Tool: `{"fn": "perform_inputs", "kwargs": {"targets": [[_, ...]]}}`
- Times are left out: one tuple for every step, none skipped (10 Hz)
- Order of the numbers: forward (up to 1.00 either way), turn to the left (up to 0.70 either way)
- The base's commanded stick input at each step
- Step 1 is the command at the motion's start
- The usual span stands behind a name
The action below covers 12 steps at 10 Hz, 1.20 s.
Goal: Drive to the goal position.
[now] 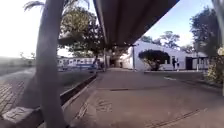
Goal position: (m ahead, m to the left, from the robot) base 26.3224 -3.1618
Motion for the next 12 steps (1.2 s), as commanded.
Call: {"fn": "perform_inputs", "kwargs": {"targets": [[0.70, 0.00], [0.70, 0.00], [0.70, 0.00], [0.70, 0.00], [0.70, 0.00], [0.70, 0.00], [0.70, 0.00], [0.70, 0.00], [0.70, 0.00], [0.70, 0.00], [0.70, 0.00], [0.70, 0.00]]}}
